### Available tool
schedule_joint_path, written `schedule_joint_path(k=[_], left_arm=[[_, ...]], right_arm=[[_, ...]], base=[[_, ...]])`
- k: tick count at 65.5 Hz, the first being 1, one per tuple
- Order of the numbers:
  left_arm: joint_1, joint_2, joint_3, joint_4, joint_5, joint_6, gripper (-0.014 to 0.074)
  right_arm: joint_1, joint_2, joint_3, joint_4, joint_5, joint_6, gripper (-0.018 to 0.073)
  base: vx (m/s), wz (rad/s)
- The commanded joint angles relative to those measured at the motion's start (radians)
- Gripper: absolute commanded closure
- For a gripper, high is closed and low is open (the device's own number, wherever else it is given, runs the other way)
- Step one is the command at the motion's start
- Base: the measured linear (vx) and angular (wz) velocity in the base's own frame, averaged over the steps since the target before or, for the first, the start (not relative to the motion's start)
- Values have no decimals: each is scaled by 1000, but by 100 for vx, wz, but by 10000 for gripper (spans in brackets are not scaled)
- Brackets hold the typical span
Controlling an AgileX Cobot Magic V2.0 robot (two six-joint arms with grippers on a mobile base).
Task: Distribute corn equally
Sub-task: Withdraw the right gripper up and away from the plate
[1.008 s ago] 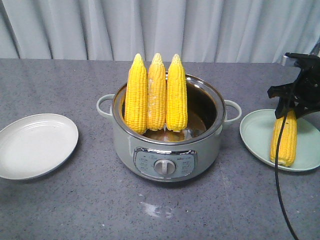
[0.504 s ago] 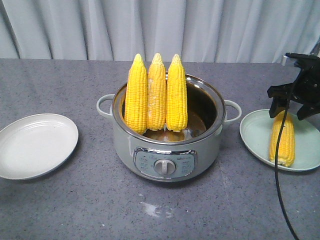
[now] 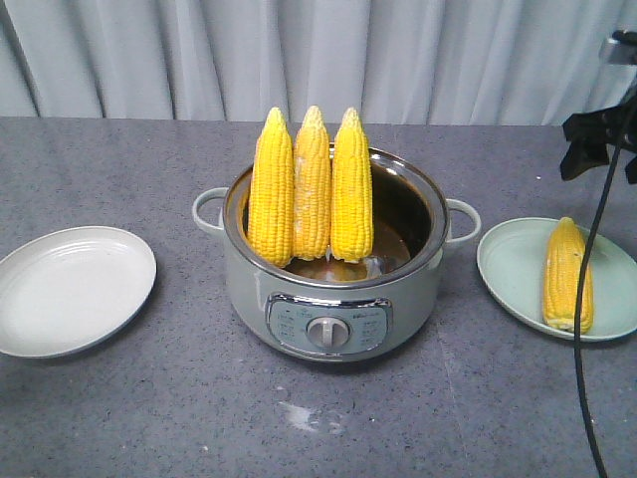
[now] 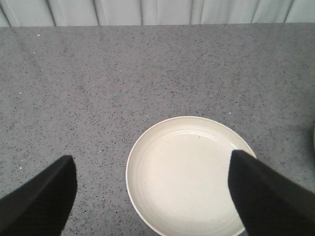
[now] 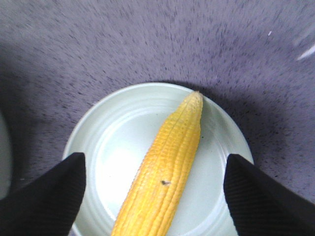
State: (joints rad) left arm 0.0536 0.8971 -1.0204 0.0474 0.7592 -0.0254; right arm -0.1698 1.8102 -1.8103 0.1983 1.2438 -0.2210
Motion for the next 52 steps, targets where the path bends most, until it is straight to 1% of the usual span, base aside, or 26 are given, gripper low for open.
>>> schedule_joint_path(k=[1,17,24,28,32,44,52], left_arm=[[-2,-4,-30,-8,-57,-2,7],[-2,-4,-30,-8,-54,-2,7],[-2,-4,-30,-8,-54,-2,7],[-2,-4,-30,-8,-54,-2,7],[-2,-4,-30,-8,-54,-2,7],[-2,-4,-30,-8,-55,-2,7],[-2,-4,-30,-8,-58,-2,7]], right_arm=[[-2,-114,-25,28,-11,-22,-4],[26,-256,-25,26,15,-46,-4],[27,-309,-24,26,26,-57,-4],[26,-344,6,22,18,-60,-4],[26,-390,62,17,-9,-62,-4],[26,-560,341,17,-184,-73,-4],[26,-674,498,18,-263,-92,-4]], base=[[0,0],[0,0],[0,0],[0,0],[0,0],[0,0],[0,0]])
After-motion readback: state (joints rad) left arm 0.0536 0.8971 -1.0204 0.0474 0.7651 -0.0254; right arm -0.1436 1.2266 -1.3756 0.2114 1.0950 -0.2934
